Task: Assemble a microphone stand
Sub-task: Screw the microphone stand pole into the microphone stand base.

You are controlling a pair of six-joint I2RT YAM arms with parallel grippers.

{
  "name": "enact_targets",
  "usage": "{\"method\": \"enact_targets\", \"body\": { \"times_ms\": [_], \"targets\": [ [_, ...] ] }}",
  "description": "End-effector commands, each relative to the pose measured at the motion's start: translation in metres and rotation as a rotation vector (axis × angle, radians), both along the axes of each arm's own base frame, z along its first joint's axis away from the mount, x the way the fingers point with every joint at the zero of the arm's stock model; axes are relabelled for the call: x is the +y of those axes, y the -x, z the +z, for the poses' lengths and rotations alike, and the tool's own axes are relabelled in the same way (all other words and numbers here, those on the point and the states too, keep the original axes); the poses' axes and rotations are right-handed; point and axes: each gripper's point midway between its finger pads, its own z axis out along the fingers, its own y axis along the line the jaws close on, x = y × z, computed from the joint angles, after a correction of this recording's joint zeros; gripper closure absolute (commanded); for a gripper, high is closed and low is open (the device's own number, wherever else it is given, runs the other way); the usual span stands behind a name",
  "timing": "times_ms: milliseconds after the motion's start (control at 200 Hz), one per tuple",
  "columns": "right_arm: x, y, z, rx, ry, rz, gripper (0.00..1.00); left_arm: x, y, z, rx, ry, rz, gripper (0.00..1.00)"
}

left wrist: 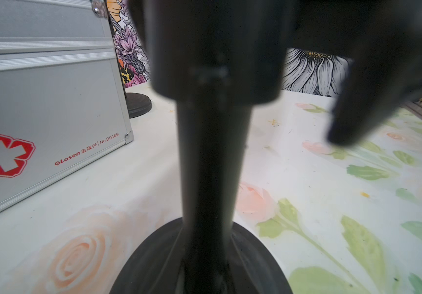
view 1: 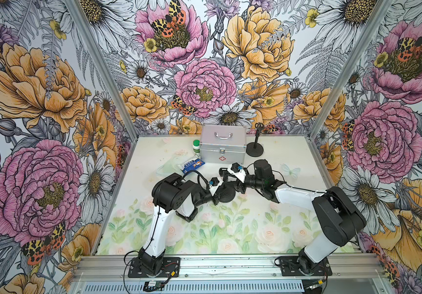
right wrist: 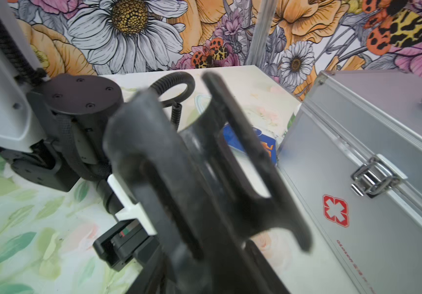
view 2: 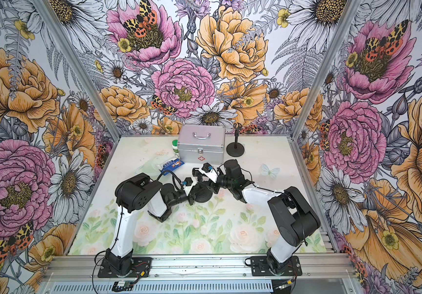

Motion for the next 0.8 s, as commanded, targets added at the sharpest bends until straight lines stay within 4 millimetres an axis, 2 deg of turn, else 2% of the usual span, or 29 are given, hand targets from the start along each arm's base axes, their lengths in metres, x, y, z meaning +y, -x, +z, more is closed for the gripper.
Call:
{"method": "enact_targets", "body": {
  "times_ms": [0, 150, 255, 310, 435, 455, 515, 565, 615, 670, 725, 776, 791],
  "targets": [
    [0.003, 0.030, 0.001, 0.082, -0.018, 0.255, 0.52, -0.003, 0.029, -0.041, 0.121, -0.070, -0.058, 0.79],
    [0.009, 0.014, 0.012, 0.114, -0.073, 0.285, 0.52, -0.003, 0.028, -0.038, 0.116, -0.066, -0.056, 0.79],
    [0.011, 0.007, 0.016, 0.130, -0.096, 0.298, 0.58, -0.003, 0.029, -0.041, 0.121, -0.070, -0.059, 0.79],
    [0.012, 0.007, 0.016, 0.130, -0.099, 0.302, 0.66, -0.004, 0.028, -0.040, 0.120, -0.067, -0.059, 0.79],
    [0.010, -0.003, 0.005, 0.146, -0.057, 0.232, 1.00, -0.004, 0.029, -0.043, 0.129, -0.070, -0.059, 0.79],
    [0.010, -0.005, 0.002, 0.150, -0.042, 0.208, 1.00, -0.004, 0.029, -0.043, 0.128, -0.069, -0.062, 0.79],
    [0.008, -0.013, -0.010, 0.142, 0.011, 0.102, 1.00, -0.005, 0.028, -0.043, 0.129, -0.066, -0.062, 0.79],
    [0.004, -0.026, -0.020, 0.125, 0.035, -0.056, 1.00, -0.004, 0.027, -0.041, 0.125, -0.066, -0.057, 0.79],
    [-0.006, -0.045, -0.024, 0.092, 0.023, -0.288, 1.00, -0.003, 0.027, -0.042, 0.126, -0.068, -0.053, 0.79],
    [-0.027, -0.055, -0.028, 0.063, -0.034, -0.581, 1.00, -0.005, 0.027, -0.044, 0.130, -0.068, -0.058, 0.79],
    [-0.042, -0.042, -0.028, 0.020, -0.116, -0.823, 1.00, -0.007, 0.026, -0.044, 0.129, -0.064, -0.062, 0.79],
    [-0.040, -0.026, -0.027, -0.027, -0.152, -0.928, 1.00, -0.006, 0.026, -0.042, 0.125, -0.063, -0.059, 0.79],
    [-0.032, -0.018, -0.027, -0.033, -0.152, -0.925, 1.00, -0.006, 0.026, -0.041, 0.124, -0.063, -0.056, 0.79]
  ]
}}
